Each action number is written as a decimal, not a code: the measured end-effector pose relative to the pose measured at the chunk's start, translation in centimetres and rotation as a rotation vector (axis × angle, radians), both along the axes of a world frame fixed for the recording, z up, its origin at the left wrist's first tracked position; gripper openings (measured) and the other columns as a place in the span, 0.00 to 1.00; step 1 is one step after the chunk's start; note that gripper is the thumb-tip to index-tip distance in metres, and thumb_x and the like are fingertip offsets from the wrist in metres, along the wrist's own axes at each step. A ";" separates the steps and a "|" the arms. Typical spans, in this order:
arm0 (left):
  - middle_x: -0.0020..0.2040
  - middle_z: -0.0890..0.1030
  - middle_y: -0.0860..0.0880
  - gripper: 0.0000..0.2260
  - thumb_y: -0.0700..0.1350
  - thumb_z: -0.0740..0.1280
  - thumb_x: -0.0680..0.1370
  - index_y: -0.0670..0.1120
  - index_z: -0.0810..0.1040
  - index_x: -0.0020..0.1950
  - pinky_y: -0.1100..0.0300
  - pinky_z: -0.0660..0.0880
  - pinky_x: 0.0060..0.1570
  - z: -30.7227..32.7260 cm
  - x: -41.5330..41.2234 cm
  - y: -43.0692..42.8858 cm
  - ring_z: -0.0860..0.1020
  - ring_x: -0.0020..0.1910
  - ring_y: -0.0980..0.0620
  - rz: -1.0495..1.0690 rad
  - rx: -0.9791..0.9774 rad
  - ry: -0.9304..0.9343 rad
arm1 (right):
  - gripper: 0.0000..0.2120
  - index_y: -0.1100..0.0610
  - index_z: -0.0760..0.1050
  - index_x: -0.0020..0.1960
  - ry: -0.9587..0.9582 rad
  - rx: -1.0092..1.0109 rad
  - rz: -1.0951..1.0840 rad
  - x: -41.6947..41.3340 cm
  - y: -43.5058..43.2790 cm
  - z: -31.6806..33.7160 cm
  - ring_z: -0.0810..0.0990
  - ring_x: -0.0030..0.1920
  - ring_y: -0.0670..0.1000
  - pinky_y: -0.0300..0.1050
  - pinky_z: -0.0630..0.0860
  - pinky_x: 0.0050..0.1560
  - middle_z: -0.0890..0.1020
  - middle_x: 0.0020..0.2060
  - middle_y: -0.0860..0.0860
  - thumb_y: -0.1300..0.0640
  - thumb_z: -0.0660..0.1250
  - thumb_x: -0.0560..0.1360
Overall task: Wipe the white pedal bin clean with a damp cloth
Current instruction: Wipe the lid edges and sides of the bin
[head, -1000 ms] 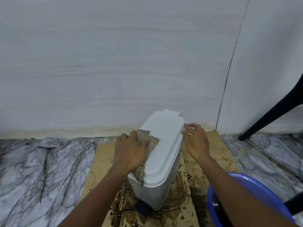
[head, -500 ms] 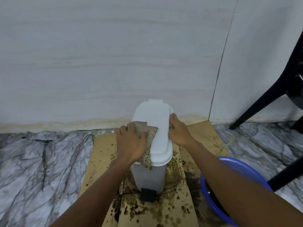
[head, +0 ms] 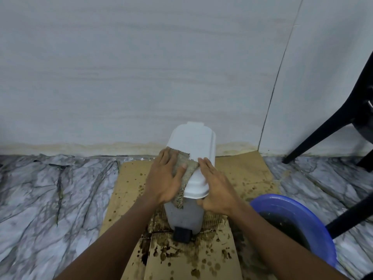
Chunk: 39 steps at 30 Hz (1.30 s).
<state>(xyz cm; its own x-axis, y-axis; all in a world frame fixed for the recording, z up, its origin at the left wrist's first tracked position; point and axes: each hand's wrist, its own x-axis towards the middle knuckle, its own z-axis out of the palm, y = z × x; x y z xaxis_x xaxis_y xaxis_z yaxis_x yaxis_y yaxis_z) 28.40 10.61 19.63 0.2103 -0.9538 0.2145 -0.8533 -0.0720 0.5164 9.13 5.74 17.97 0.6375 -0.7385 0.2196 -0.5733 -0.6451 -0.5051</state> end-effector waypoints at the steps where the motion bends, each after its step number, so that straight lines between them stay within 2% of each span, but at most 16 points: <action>1: 0.84 0.50 0.49 0.32 0.66 0.48 0.83 0.51 0.55 0.84 0.53 0.44 0.81 -0.1 0.0 0.1 0.46 0.83 0.53 0.001 -0.019 0.001 | 0.56 0.52 0.43 0.82 0.027 0.021 -0.012 0.0 -0.4 0.6 0.54 0.80 0.49 0.52 0.65 0.75 0.50 0.81 0.46 0.53 0.76 0.66; 4: 0.84 0.51 0.52 0.35 0.69 0.45 0.80 0.54 0.57 0.83 0.51 0.46 0.81 -0.1 -0.2 -0.1 0.47 0.83 0.54 0.002 -0.064 0.024 | 0.59 0.51 0.47 0.82 0.020 0.037 -0.029 -0.3 -2.1 2.4 0.68 0.74 0.56 0.53 0.73 0.67 0.59 0.80 0.51 0.51 0.76 0.59; 6: 0.84 0.51 0.53 0.35 0.70 0.44 0.80 0.54 0.57 0.83 0.50 0.47 0.81 0.0 -0.5 -0.8 0.47 0.82 0.55 0.000 -0.105 0.025 | 0.57 0.51 0.53 0.81 0.004 0.037 -0.044 -0.4 -3.5 3.4 0.67 0.75 0.56 0.54 0.72 0.69 0.61 0.79 0.53 0.51 0.77 0.58; 9: 0.84 0.52 0.52 0.32 0.67 0.46 0.82 0.53 0.57 0.83 0.47 0.49 0.81 0.0 -0.8 -2.5 0.47 0.83 0.54 0.005 -0.236 0.023 | 0.49 0.54 0.66 0.77 -0.026 0.026 -0.041 0.0 -6.7 5.1 0.63 0.77 0.52 0.54 0.67 0.74 0.66 0.77 0.54 0.55 0.79 0.58; 13: 0.85 0.43 0.51 0.29 0.57 0.53 0.85 0.52 0.49 0.84 0.55 0.42 0.80 -0.9 -1.2 -5.3 0.41 0.83 0.53 0.034 -0.409 0.006 | 0.40 0.57 0.76 0.70 -0.216 0.137 -0.058 0.8 -11.6 7.4 0.71 0.72 0.50 0.50 0.72 0.70 0.75 0.71 0.55 0.62 0.81 0.58; 16: 0.84 0.37 0.48 0.32 0.52 0.57 0.85 0.47 0.44 0.84 0.58 0.37 0.79 -2.8 -1.8 -7.2 0.38 0.83 0.47 0.052 -0.469 0.010 | 0.39 0.53 0.76 0.70 -0.212 0.166 -0.014 1.3 -14.5 7.9 0.71 0.71 0.49 0.44 0.72 0.65 0.75 0.71 0.51 0.57 0.79 0.59; 19: 0.83 0.36 0.45 0.33 0.50 0.58 0.86 0.45 0.42 0.84 0.60 0.38 0.79 -4.9 -2.3 -9.2 0.37 0.82 0.43 0.081 -0.496 0.049 | 0.28 0.49 0.76 0.68 -0.308 0.313 0.046 1.7 -17.1 7.1 0.72 0.67 0.50 0.44 0.72 0.58 0.74 0.69 0.46 0.56 0.76 0.69; 21: 0.83 0.37 0.44 0.32 0.52 0.55 0.86 0.45 0.42 0.84 0.56 0.41 0.81 -6.2 -2.3 -10.3 0.39 0.83 0.41 0.080 -0.500 0.017 | 0.20 0.47 0.76 0.67 -0.412 0.359 0.037 2.1 -18.2 6.4 0.73 0.65 0.49 0.45 0.73 0.60 0.74 0.67 0.46 0.50 0.73 0.75; 23: 0.84 0.38 0.43 0.32 0.53 0.54 0.85 0.45 0.45 0.84 0.48 0.44 0.81 -7.2 -2.2 -11.4 0.41 0.83 0.40 0.050 -0.506 -0.110 | 0.17 0.46 0.74 0.67 -0.434 0.266 -0.022 2.6 -19.1 5.6 0.73 0.63 0.47 0.41 0.71 0.59 0.74 0.66 0.45 0.47 0.68 0.79; 25: 0.84 0.39 0.42 0.32 0.55 0.54 0.84 0.46 0.46 0.84 0.43 0.45 0.81 -7.2 -2.3 -12.8 0.42 0.83 0.40 0.067 -0.498 -0.191 | 0.17 0.46 0.73 0.67 -0.467 0.227 -0.041 3.0 -19.9 5.0 0.73 0.61 0.46 0.38 0.71 0.56 0.74 0.65 0.45 0.46 0.67 0.80; 28: 0.84 0.44 0.41 0.31 0.55 0.55 0.84 0.46 0.50 0.84 0.41 0.44 0.80 -6.2 -4.0 -14.5 0.44 0.83 0.40 0.134 -0.448 -0.237 | 0.17 0.46 0.75 0.64 -0.539 0.254 -0.041 3.3 -21.4 4.7 0.76 0.60 0.47 0.40 0.74 0.57 0.76 0.62 0.47 0.44 0.68 0.77; 31: 0.84 0.48 0.43 0.30 0.54 0.58 0.85 0.47 0.54 0.84 0.39 0.48 0.80 -7.7 -5.4 -14.3 0.45 0.83 0.43 -0.172 -0.398 -0.509 | 0.14 0.44 0.76 0.62 -0.570 0.294 -0.054 3.4 -22.2 4.5 0.77 0.56 0.44 0.37 0.73 0.54 0.77 0.60 0.47 0.46 0.70 0.77; 34: 0.84 0.50 0.45 0.30 0.56 0.57 0.85 0.47 0.54 0.84 0.42 0.50 0.80 -10.0 -3.7 -12.3 0.48 0.83 0.44 -0.449 -0.359 -0.744 | 0.14 0.47 0.76 0.63 -0.603 0.337 -0.046 3.1 -22.7 4.5 0.78 0.54 0.42 0.30 0.73 0.47 0.78 0.60 0.48 0.49 0.70 0.78; 36: 0.84 0.52 0.44 0.30 0.59 0.55 0.85 0.48 0.53 0.84 0.44 0.49 0.80 -11.1 -1.1 -11.0 0.50 0.83 0.44 -0.466 -0.366 -0.773 | 0.14 0.48 0.76 0.62 -0.621 0.351 -0.046 2.9 -22.9 4.5 0.78 0.53 0.41 0.29 0.73 0.47 0.78 0.60 0.49 0.50 0.70 0.78; 39: 0.84 0.48 0.42 0.31 0.61 0.50 0.85 0.49 0.49 0.84 0.44 0.48 0.80 -11.2 1.9 -10.2 0.50 0.83 0.41 -0.332 -0.357 -0.672 | 0.14 0.50 0.77 0.62 -0.656 0.368 -0.042 3.0 -22.7 4.3 0.78 0.53 0.44 0.31 0.74 0.47 0.78 0.60 0.50 0.50 0.71 0.77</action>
<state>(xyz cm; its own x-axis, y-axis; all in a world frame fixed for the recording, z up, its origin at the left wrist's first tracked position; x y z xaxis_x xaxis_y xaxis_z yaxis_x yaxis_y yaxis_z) 30.35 0.45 8.41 -0.3509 -0.7947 0.4952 -0.9362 0.3095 -0.1667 12.14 -16.91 22.25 0.4302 -0.8587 0.2785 -0.1009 -0.3523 -0.9304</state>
